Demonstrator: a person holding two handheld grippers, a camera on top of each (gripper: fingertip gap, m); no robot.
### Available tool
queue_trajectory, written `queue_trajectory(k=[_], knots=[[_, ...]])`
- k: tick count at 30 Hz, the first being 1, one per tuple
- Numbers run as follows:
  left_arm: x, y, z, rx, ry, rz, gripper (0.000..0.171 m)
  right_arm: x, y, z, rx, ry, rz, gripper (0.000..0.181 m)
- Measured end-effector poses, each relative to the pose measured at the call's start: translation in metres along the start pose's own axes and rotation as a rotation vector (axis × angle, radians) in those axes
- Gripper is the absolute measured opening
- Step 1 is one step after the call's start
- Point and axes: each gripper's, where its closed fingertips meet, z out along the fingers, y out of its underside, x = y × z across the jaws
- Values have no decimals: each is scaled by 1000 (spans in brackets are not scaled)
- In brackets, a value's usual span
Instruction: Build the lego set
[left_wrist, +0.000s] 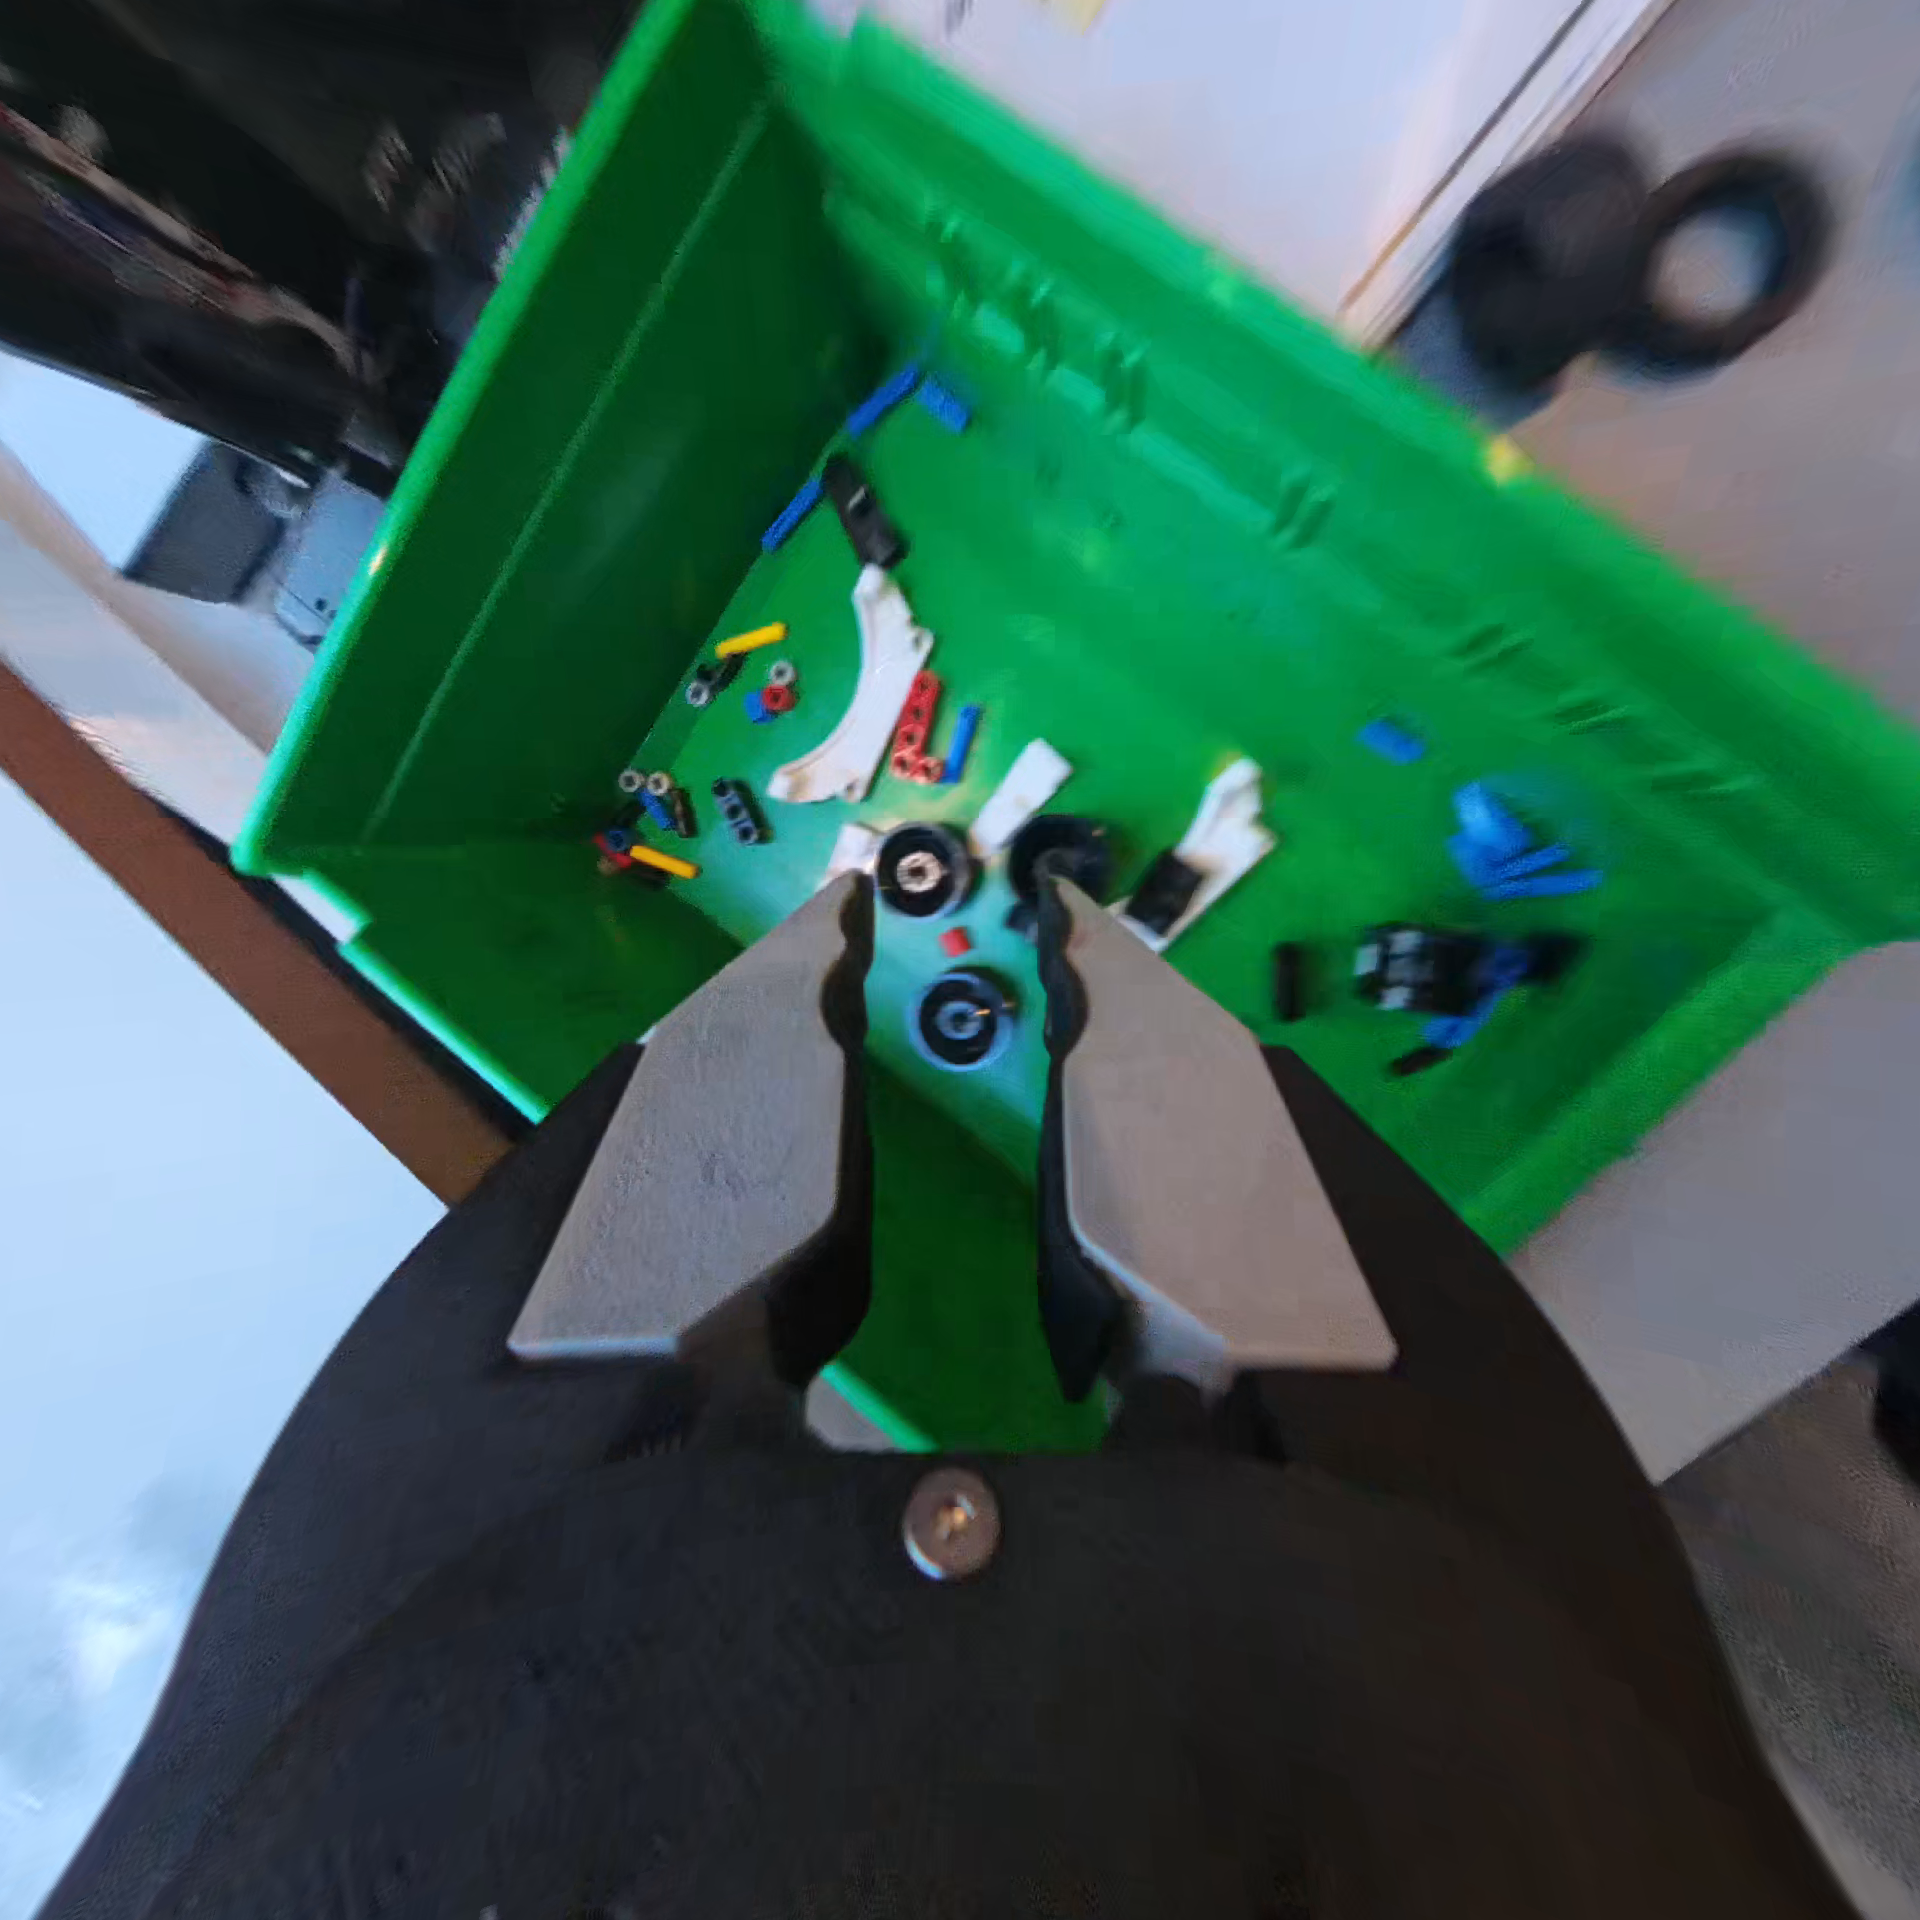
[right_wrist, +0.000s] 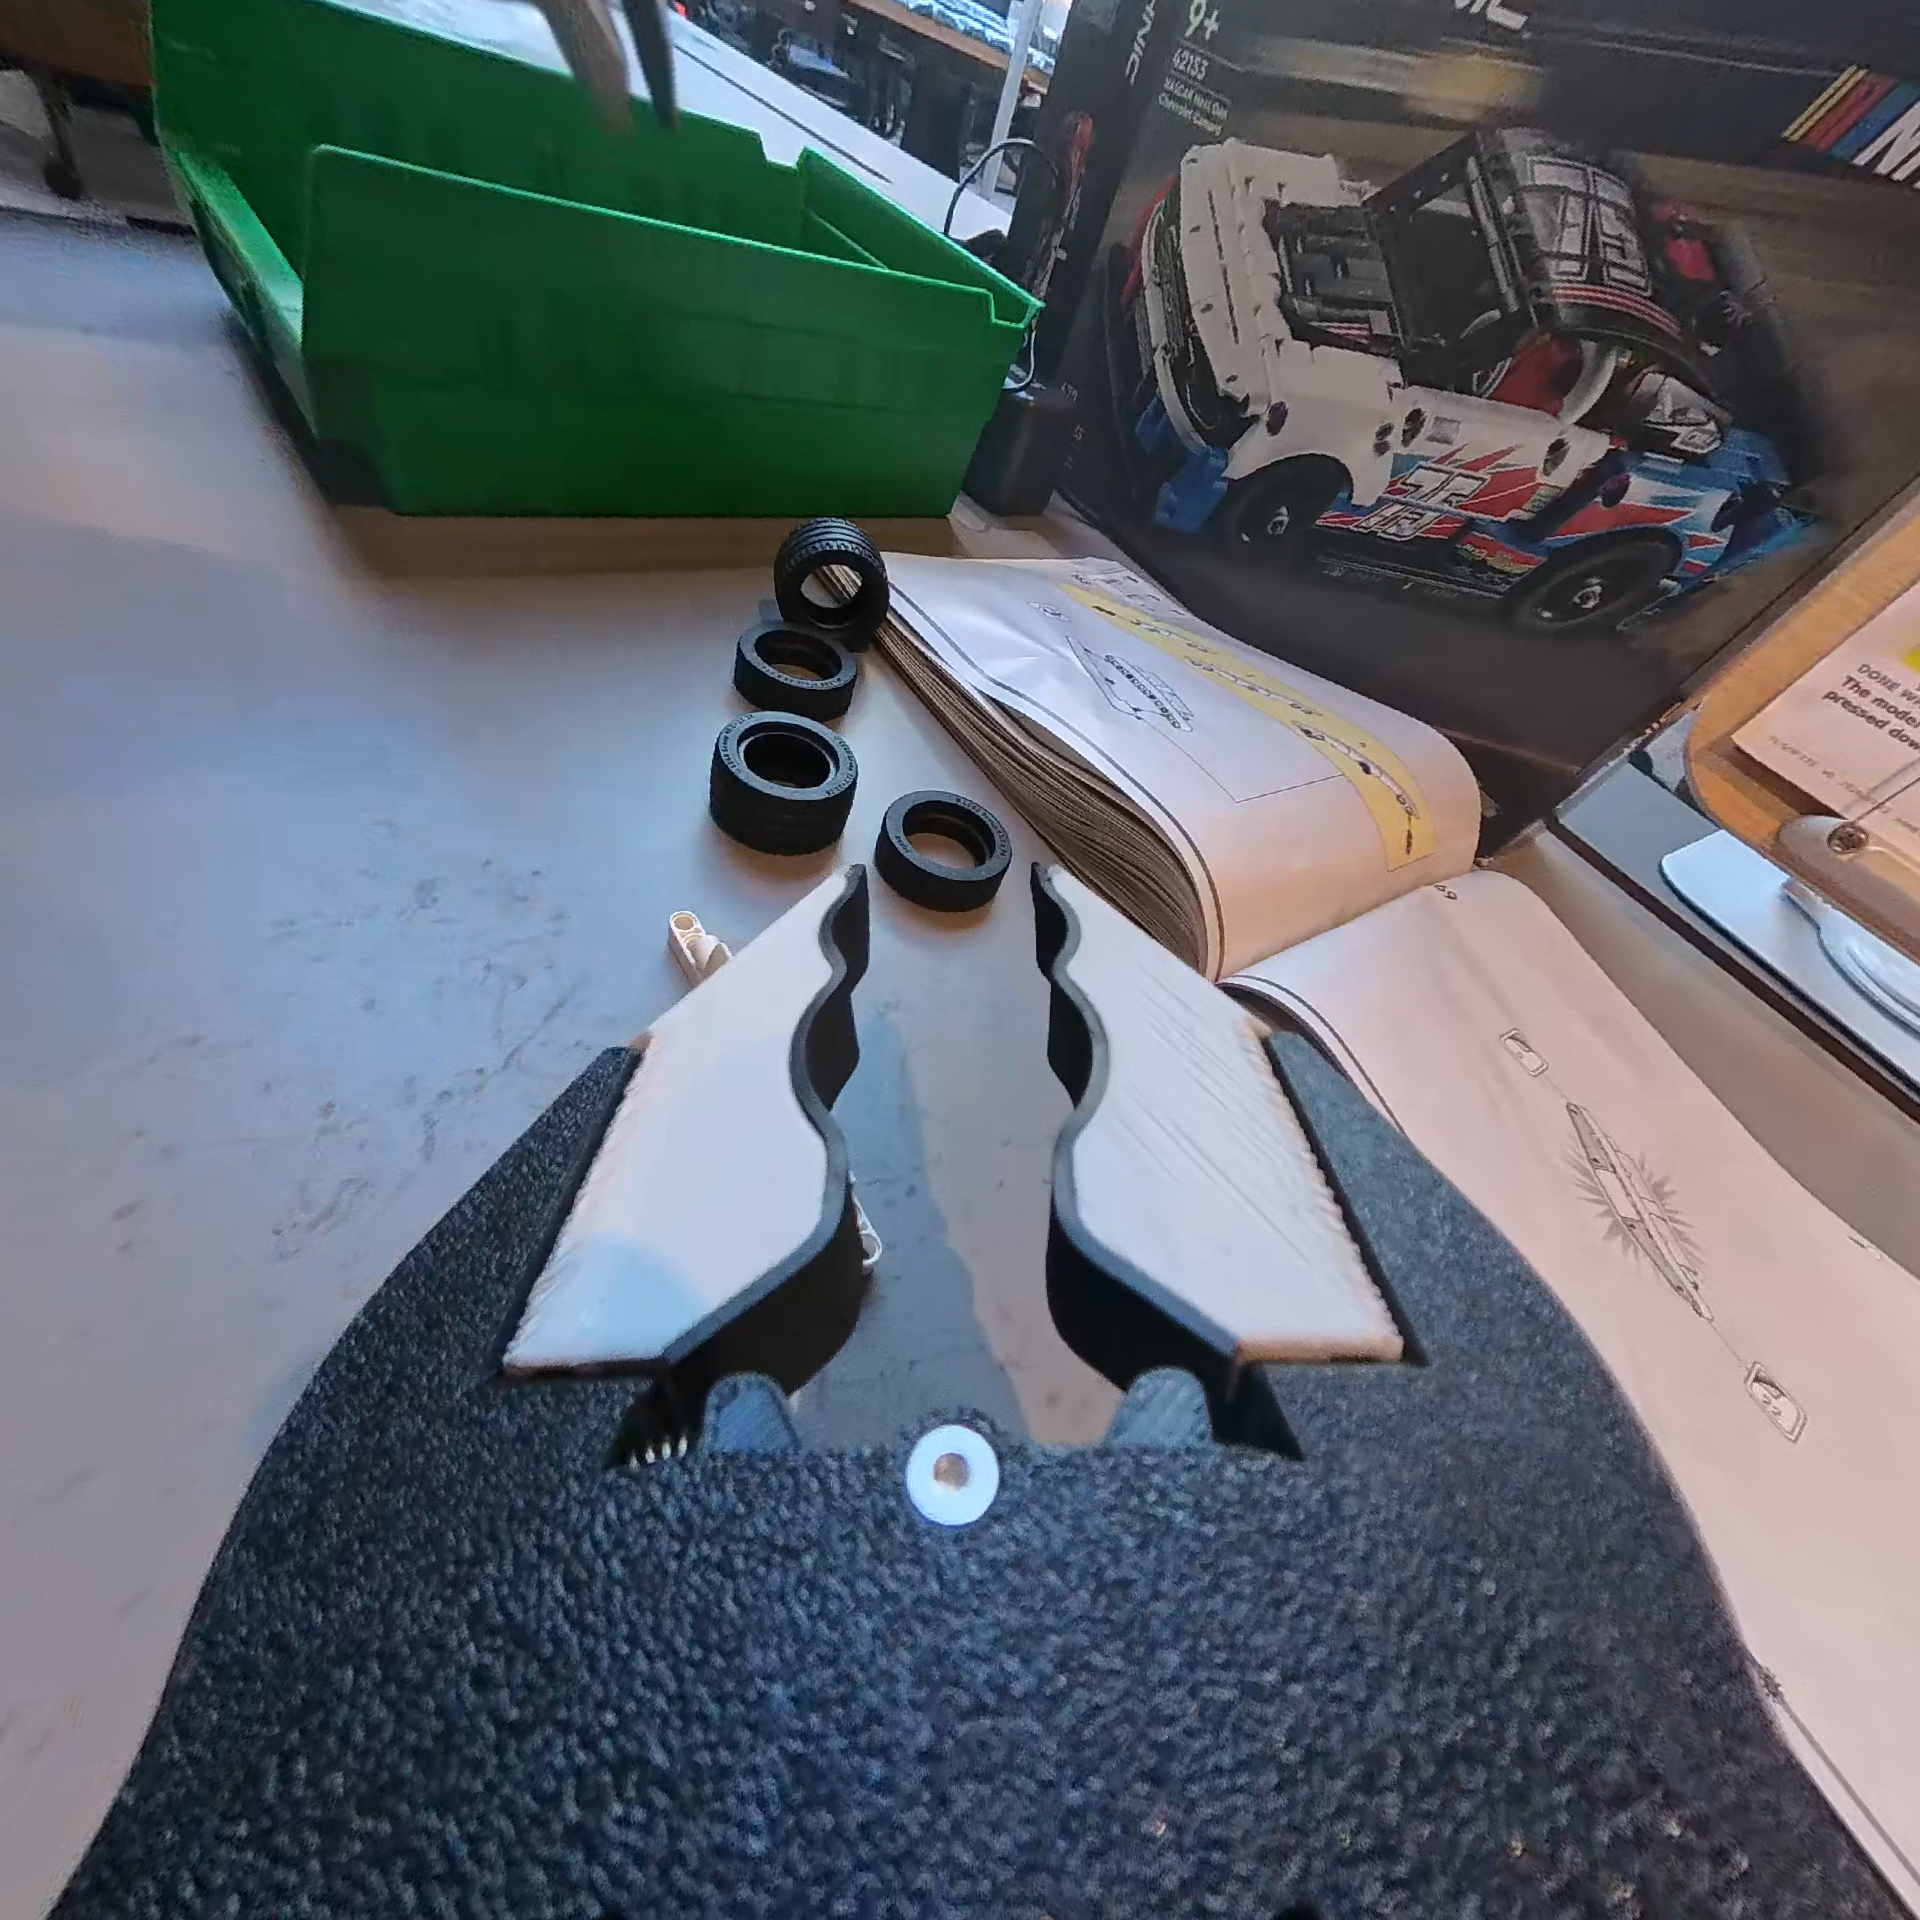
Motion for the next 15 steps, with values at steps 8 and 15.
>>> queue_trajectory(k=[8, 15], knots=[[-46, 49, 71, -418, 85, 199, 22, -1, -3, -3, 22, 0, -6, 30], [-39, 56, 94, -509, 113, 229, 18, 2, -8, -7, 61, -27, 40, 29]])
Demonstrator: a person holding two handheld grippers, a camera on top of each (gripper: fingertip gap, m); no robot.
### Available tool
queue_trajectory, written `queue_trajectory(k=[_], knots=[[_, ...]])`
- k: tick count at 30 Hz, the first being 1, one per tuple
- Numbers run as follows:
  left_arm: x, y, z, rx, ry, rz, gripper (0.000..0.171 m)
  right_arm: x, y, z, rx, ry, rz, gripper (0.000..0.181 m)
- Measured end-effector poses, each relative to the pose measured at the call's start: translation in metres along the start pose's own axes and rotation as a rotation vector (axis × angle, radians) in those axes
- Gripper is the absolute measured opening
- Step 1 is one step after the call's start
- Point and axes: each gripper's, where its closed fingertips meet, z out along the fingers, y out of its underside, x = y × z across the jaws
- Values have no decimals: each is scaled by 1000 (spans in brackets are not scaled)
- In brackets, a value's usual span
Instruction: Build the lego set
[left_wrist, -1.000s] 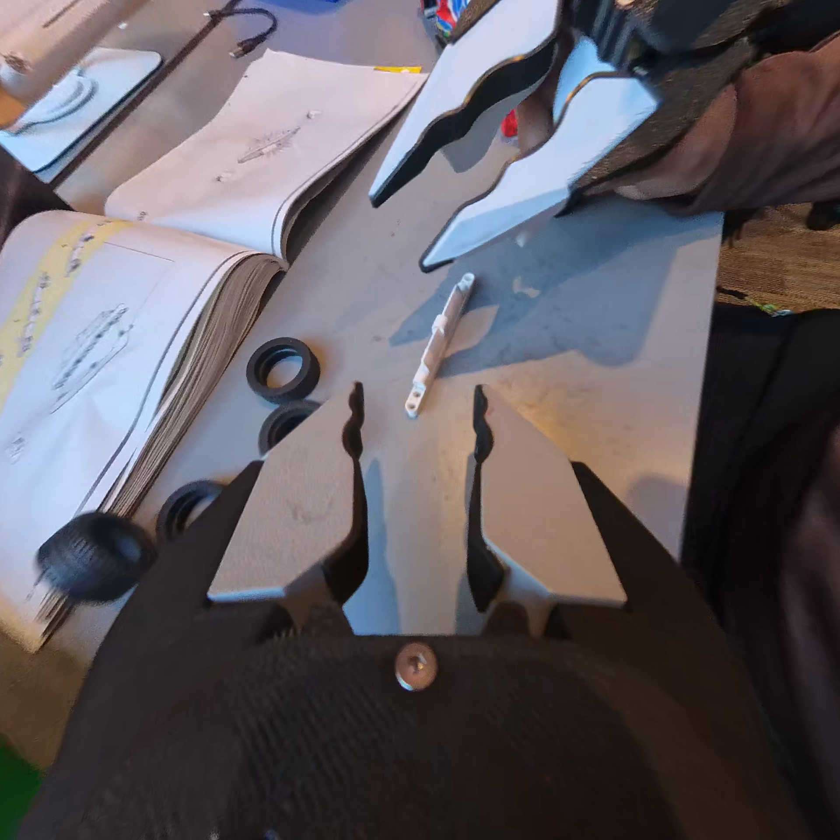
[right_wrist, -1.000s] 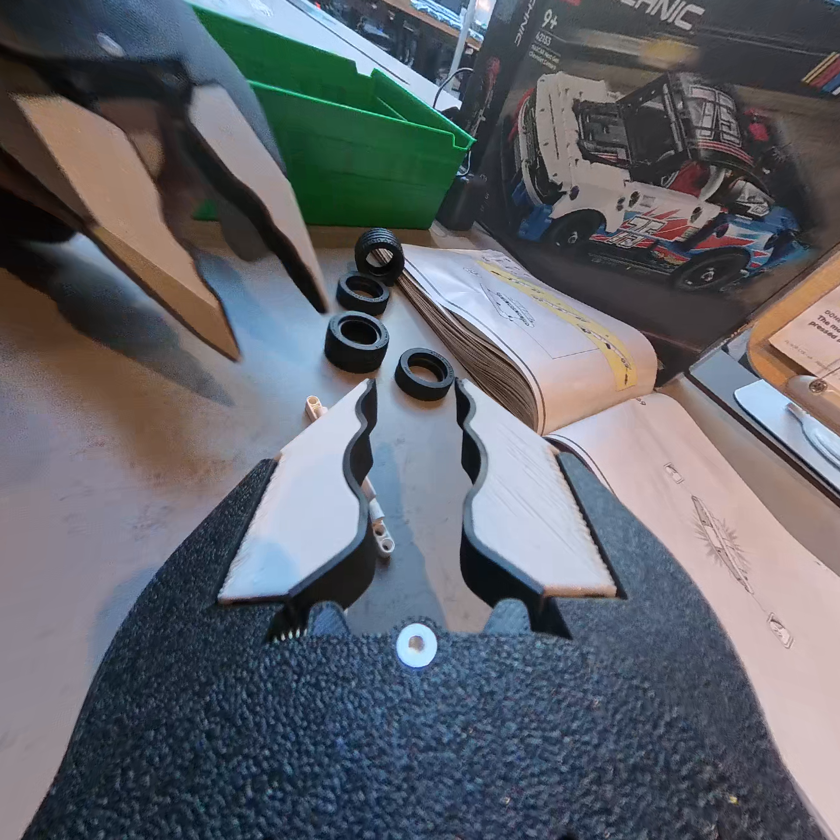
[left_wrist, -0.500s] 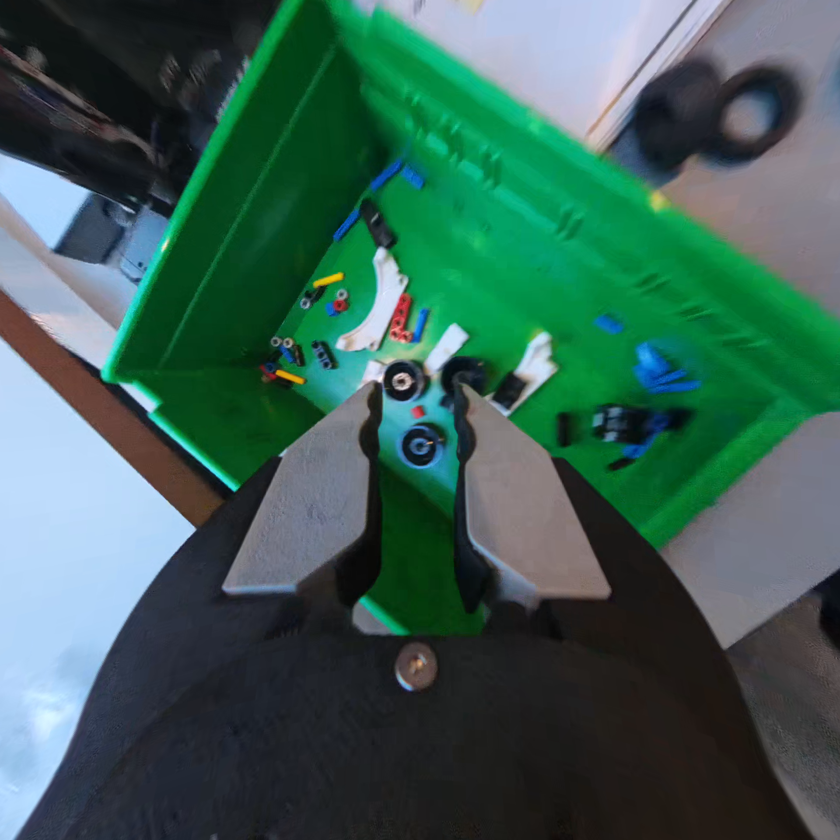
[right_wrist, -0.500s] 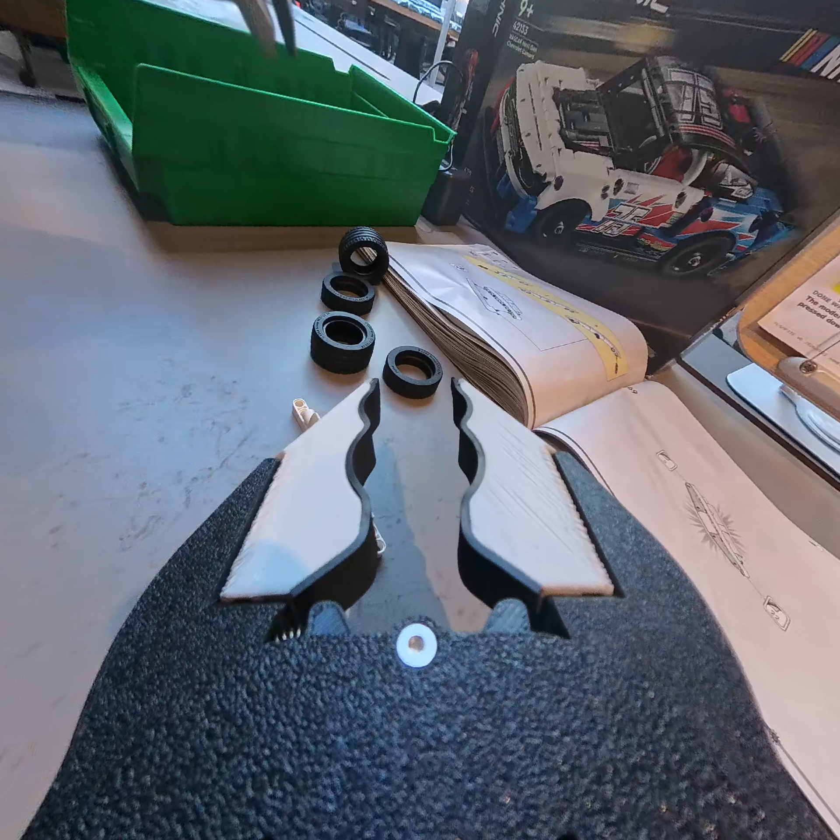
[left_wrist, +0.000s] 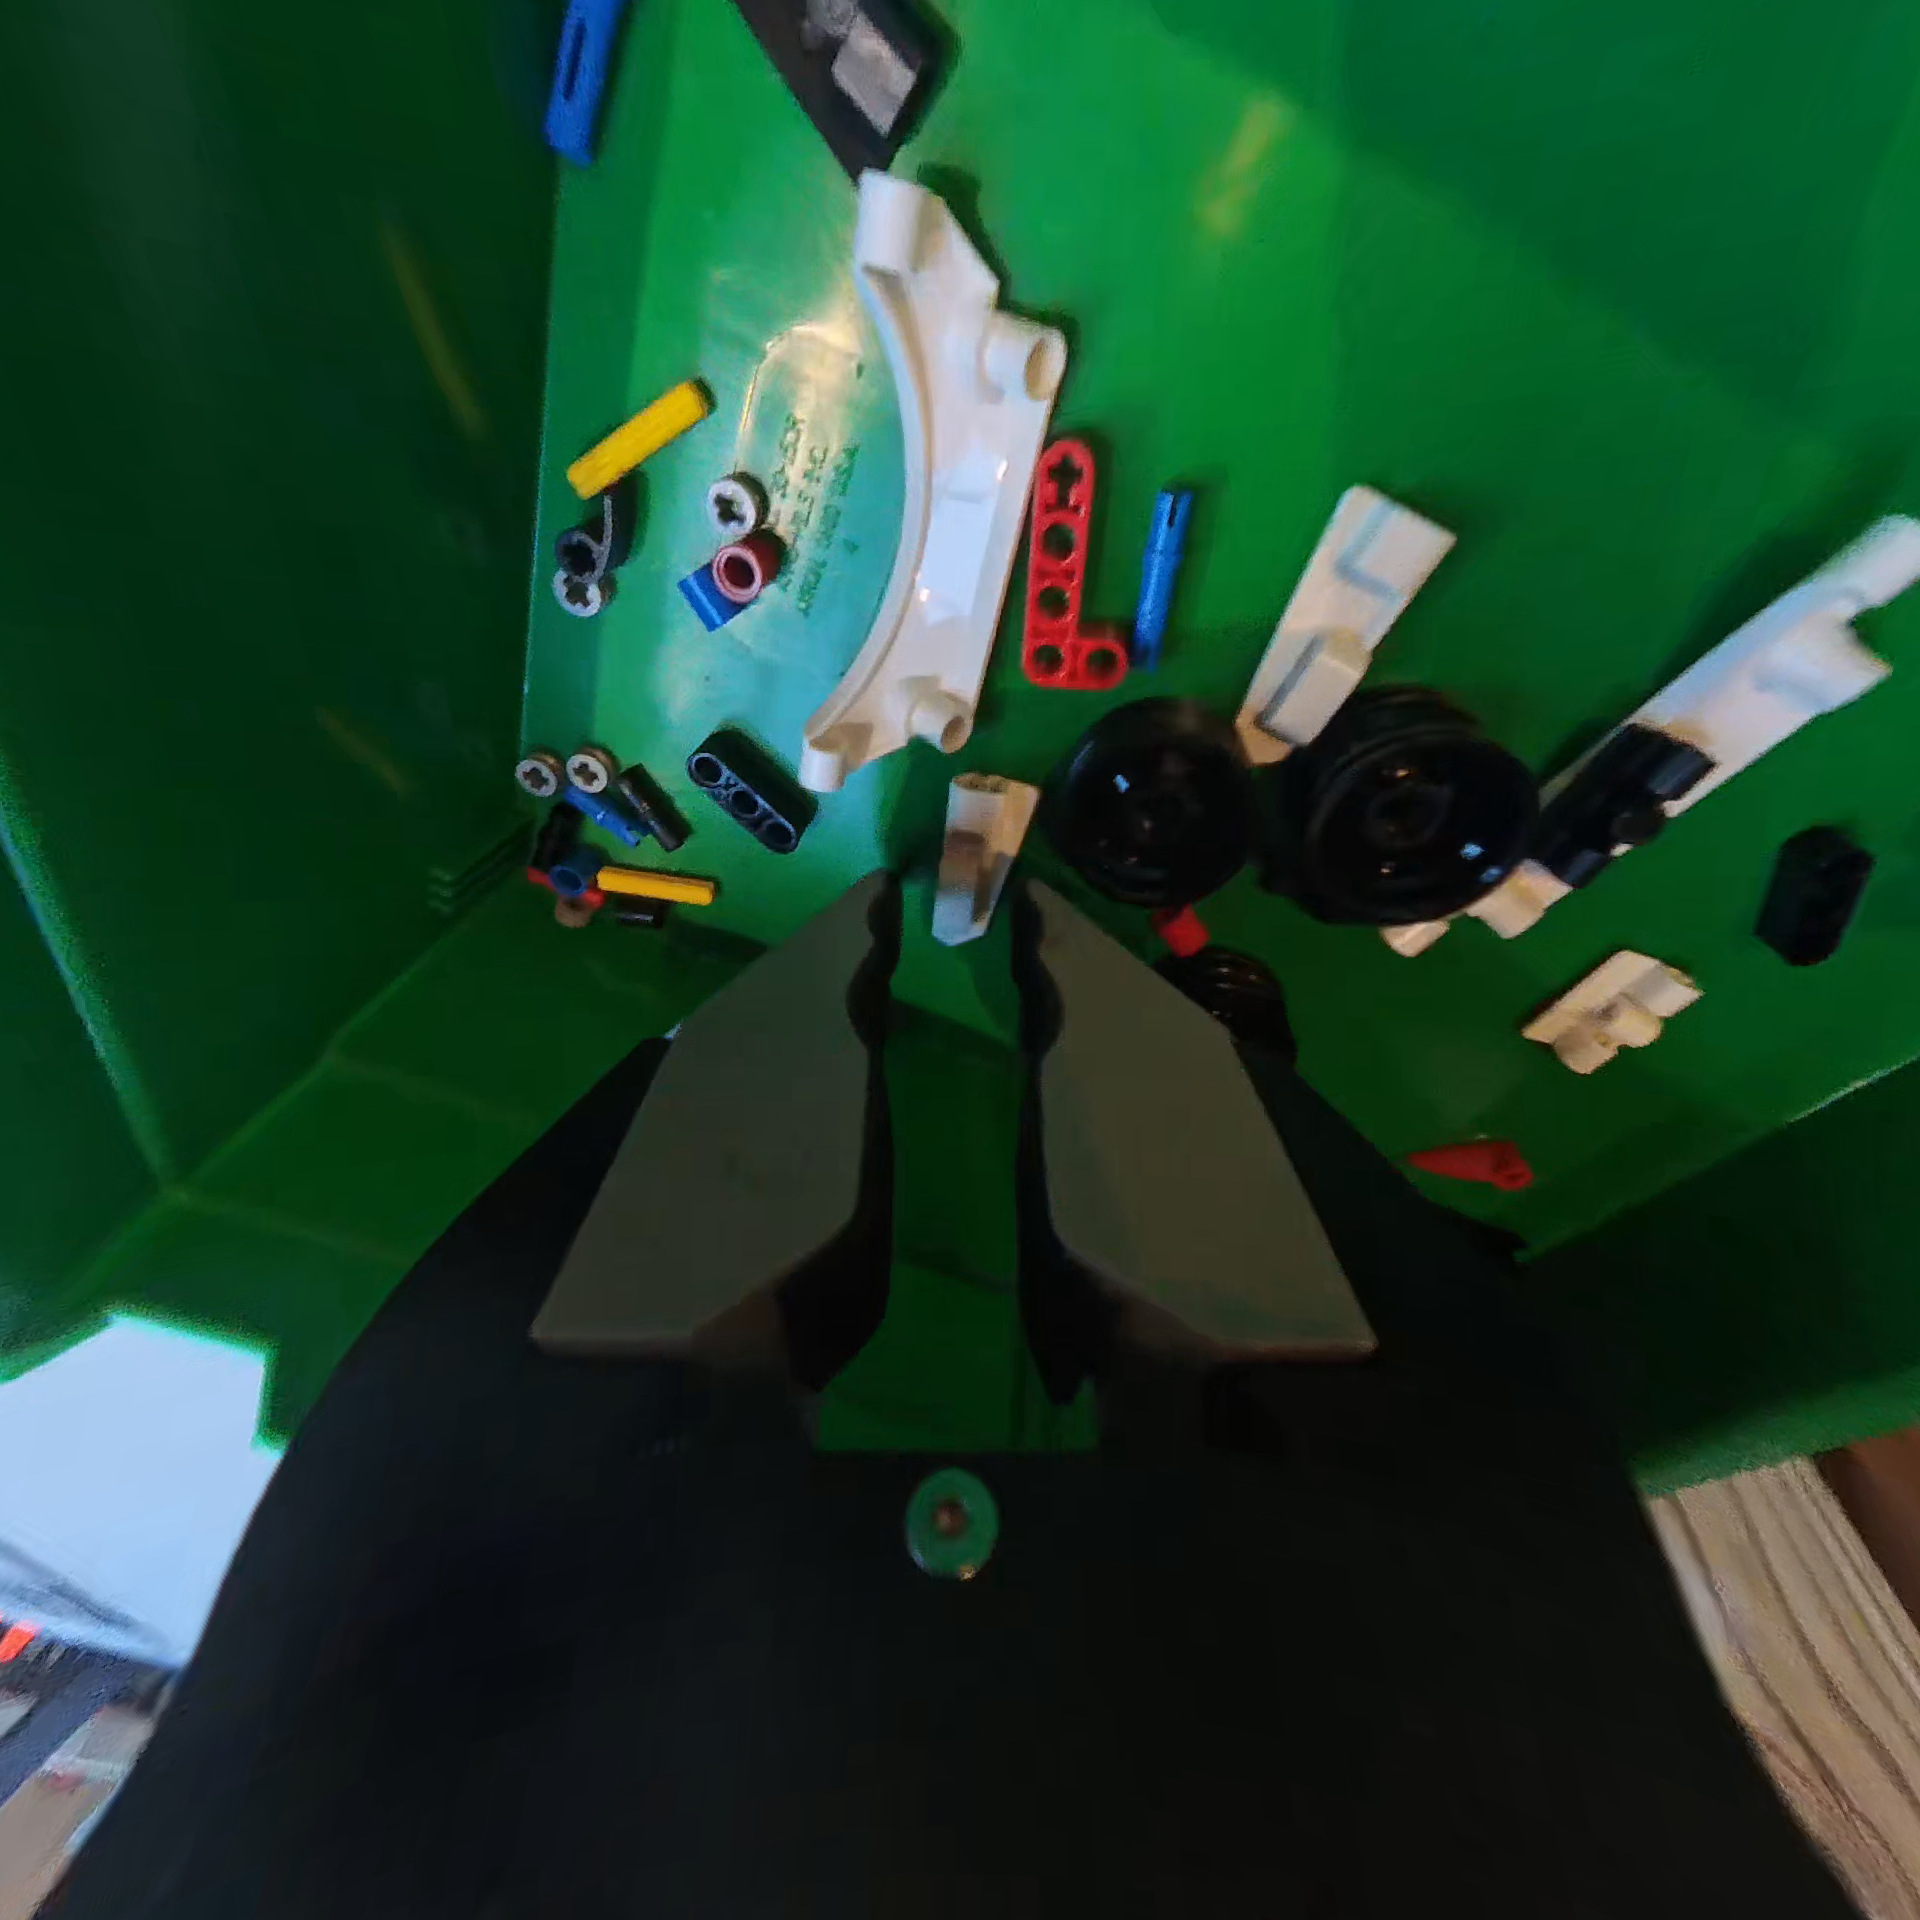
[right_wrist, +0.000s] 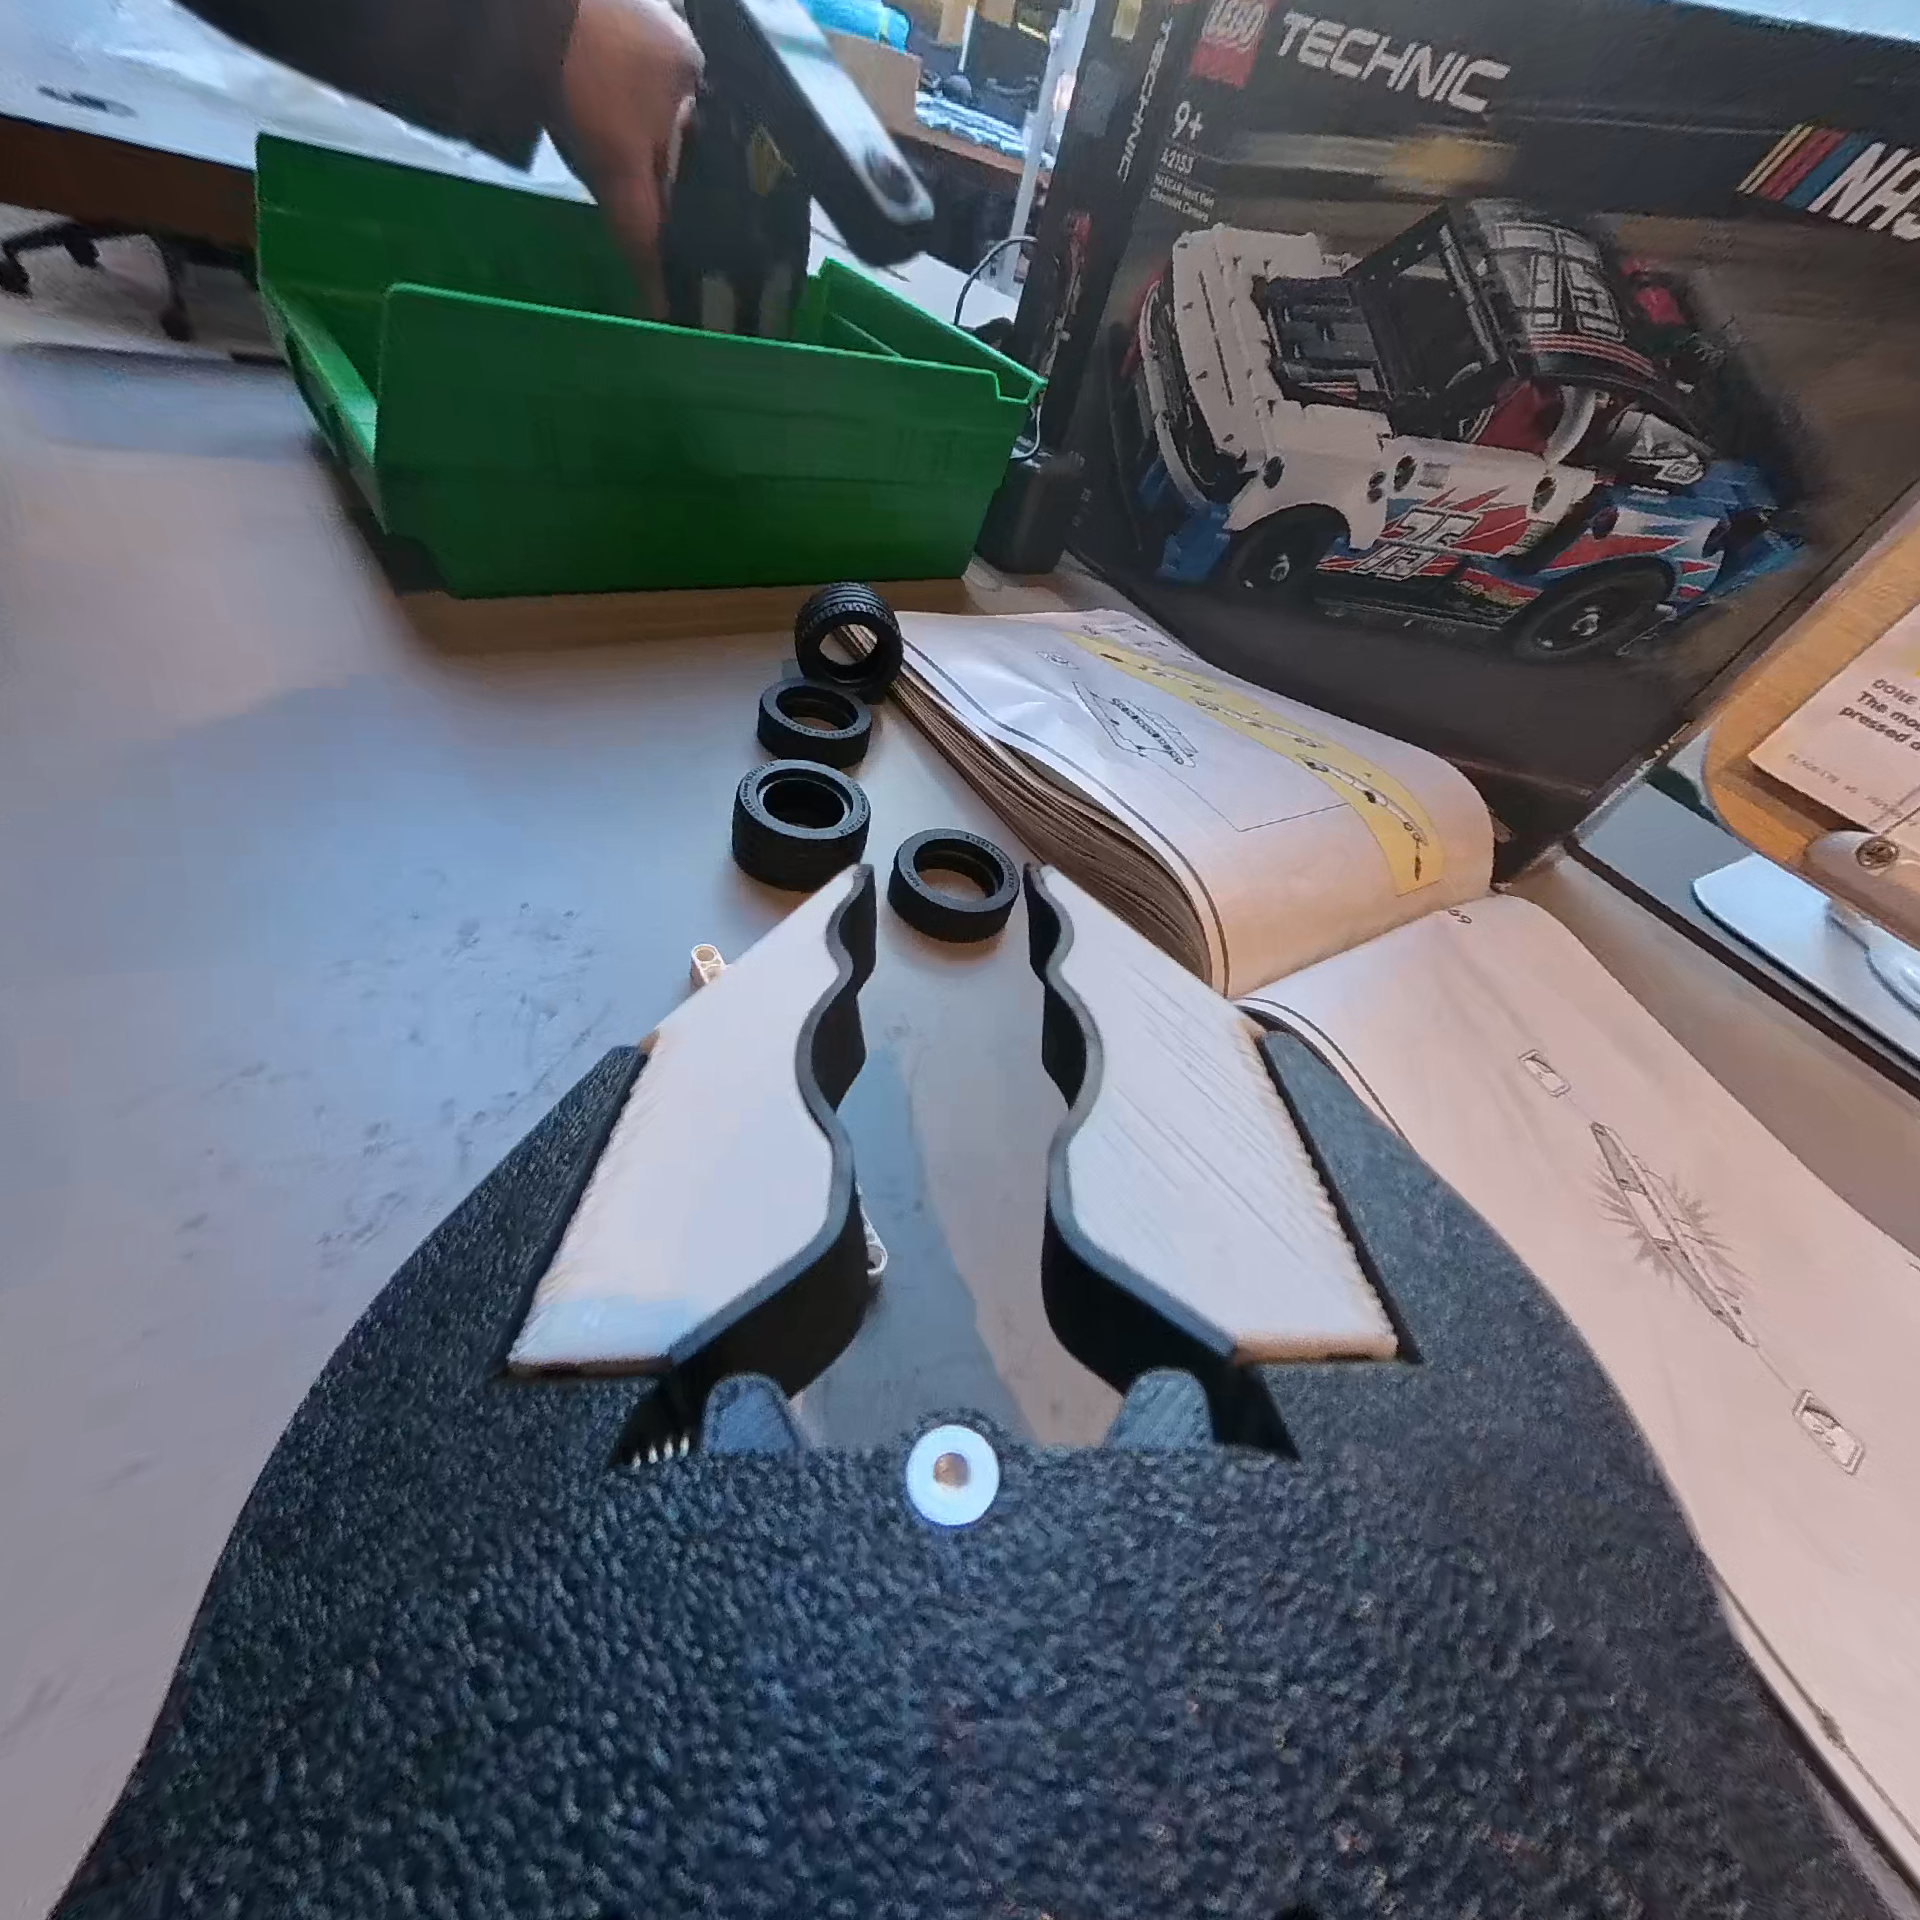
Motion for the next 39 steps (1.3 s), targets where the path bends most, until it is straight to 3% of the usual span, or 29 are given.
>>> queue_trajectory(k=[5, 12, 18, 23, 26, 31, 35, 39], knots=[[0, -4, 0, -17, -35, 34, 9, 4, -3, -3, 27, -11, 44, 29], [-13, 2, -15, -20, -203, 113, 4, 3, -3, -2, 26, -15, 39, 28], [-19, 5, -54, 36, -340, 126, 4, 2, -5, -2, 37, -22, 38, 28], [-4, -22, -108, 157, -496, 191, 4, 2, -8, -5, 57, -22, 46, 27], [20, -52, -150, 231, -608, 264, 4, 6, -9, -7, 72, -17, 74, 27], [103, -112, -189, 372, -632, 442, 4, 15, -9, -10, 86, 1, 120, 27], [179, -147, -175, 465, -472, 553, 5, 17, -9, -11, 90, 5, 135, 27], [251, -174, -135, 540, -282, 670, 4, 16, -9, -11, 87, 7, 125, 27]])
